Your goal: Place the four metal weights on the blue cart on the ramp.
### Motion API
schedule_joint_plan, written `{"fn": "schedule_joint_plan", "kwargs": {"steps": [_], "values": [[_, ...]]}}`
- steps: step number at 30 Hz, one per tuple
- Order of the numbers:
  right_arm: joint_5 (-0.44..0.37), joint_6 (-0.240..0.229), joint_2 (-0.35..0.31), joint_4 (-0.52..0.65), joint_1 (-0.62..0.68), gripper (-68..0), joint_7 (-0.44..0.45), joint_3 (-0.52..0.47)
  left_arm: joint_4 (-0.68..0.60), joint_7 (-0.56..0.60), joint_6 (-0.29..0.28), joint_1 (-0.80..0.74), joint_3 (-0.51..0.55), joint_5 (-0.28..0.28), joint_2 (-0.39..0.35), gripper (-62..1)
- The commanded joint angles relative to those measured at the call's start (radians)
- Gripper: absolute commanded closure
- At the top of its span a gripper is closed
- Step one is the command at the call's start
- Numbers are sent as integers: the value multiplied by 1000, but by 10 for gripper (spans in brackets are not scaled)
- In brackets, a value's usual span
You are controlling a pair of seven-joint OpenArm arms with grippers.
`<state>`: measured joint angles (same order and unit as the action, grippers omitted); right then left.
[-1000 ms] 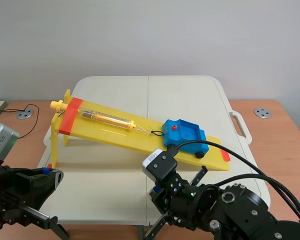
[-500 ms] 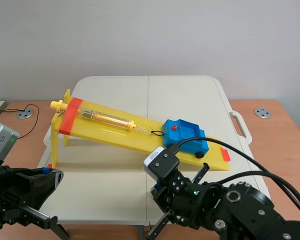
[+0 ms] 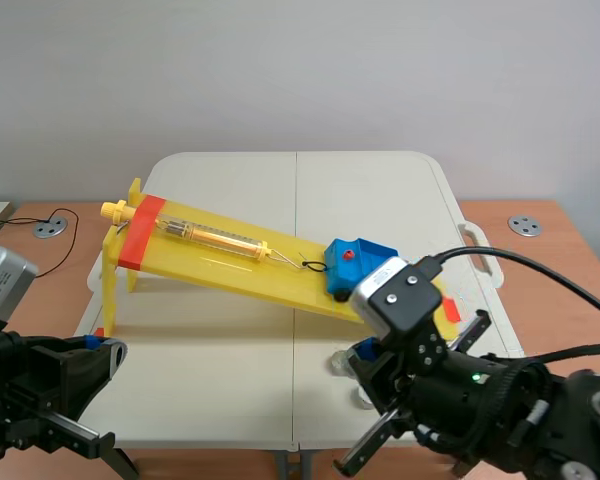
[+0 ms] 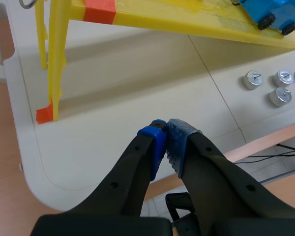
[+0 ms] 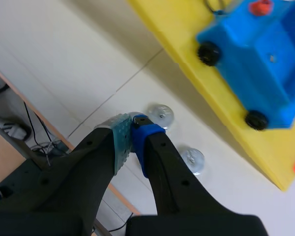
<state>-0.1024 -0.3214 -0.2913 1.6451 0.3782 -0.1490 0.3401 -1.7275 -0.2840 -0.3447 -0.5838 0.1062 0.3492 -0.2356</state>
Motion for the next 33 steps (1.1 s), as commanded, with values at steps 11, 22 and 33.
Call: {"fn": "schedule_joint_plan", "kwargs": {"steps": [11, 22, 33], "values": [[-493, -45, 21, 268, 1, -6, -26, -334, -69, 103, -26, 19, 10, 73, 5, -25], [-540, -11, 177, 147, -183, -6, -74, -418, -69, 103, -26, 19, 10, 74, 5, -25], [-610, -20, 236, -55, -348, -6, -99, -417, -69, 103, -26, 19, 10, 74, 5, -25]]}}
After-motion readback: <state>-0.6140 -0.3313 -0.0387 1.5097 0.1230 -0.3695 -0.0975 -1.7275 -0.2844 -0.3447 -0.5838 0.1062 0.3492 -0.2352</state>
